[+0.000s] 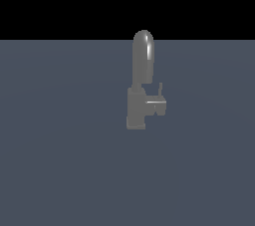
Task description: Turn on the faucet by rotating a designated handle.
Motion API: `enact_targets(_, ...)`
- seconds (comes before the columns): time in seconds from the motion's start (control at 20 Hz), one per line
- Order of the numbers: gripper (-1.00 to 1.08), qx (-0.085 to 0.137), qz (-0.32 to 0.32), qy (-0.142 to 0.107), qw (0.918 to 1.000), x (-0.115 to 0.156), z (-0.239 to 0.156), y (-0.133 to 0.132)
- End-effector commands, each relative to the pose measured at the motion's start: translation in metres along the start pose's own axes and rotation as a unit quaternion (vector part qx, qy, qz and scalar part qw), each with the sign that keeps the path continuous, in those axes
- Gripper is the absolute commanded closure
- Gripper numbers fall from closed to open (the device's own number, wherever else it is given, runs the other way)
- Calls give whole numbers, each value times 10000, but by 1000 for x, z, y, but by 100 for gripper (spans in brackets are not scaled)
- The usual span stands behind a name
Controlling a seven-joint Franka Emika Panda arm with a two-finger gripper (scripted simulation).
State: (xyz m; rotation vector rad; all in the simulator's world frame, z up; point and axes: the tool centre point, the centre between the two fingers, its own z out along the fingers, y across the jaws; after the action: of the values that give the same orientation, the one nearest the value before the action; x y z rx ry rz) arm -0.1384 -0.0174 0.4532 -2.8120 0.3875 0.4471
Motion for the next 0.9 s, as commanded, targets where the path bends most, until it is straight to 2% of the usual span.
enact_targets(0.0, 108, 181, 180, -182, 9995, 16, 1, 2)
enact_targets(0.25, 108, 548, 539, -552, 9955, 46, 6, 6)
enact_targets(0.45, 108, 847, 829, -853, 9893, 71, 12, 12)
enact_targets(0.85, 108, 1466, 1421, -1474, 9678, 119, 30, 25)
